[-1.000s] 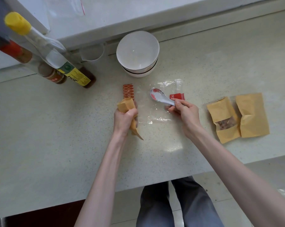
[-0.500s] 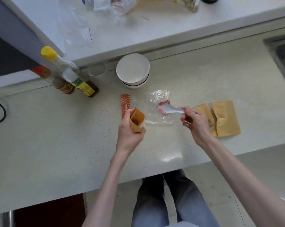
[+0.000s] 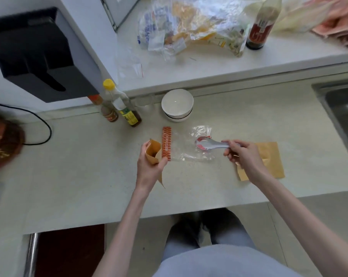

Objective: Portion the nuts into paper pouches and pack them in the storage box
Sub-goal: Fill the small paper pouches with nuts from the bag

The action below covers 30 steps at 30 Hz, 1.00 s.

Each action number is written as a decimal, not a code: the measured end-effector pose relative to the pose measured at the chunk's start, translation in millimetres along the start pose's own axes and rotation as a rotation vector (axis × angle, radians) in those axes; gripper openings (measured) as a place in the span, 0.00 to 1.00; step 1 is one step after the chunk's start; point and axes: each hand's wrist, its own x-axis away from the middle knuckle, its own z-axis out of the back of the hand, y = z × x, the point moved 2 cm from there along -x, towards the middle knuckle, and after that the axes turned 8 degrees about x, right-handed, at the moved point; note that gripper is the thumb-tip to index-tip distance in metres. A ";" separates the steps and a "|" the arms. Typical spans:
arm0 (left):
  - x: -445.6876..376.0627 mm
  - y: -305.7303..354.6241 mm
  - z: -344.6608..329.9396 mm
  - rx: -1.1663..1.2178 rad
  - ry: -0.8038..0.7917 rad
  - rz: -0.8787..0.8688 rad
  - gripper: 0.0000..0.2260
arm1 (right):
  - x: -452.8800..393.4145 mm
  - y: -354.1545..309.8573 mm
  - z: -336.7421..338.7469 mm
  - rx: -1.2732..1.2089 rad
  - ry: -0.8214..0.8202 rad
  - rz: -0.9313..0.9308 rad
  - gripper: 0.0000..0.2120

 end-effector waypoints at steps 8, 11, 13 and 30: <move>43.6 3.6 25.1 0.131 0.218 0.217 0.23 | -2.9 -35.7 -7.0 0.617 -0.009 0.280 0.04; 64.1 9.8 38.6 0.147 0.327 0.237 0.22 | -11.6 -47.5 -18.0 0.854 -0.137 0.328 0.04; 75.9 13.4 46.4 0.175 0.384 0.241 0.21 | -19.8 -66.4 -35.5 0.900 -0.221 0.412 0.04; 121.3 17.2 122.7 0.653 0.701 0.166 0.12 | -2.0 -297.0 -288.4 0.809 -0.334 1.278 0.12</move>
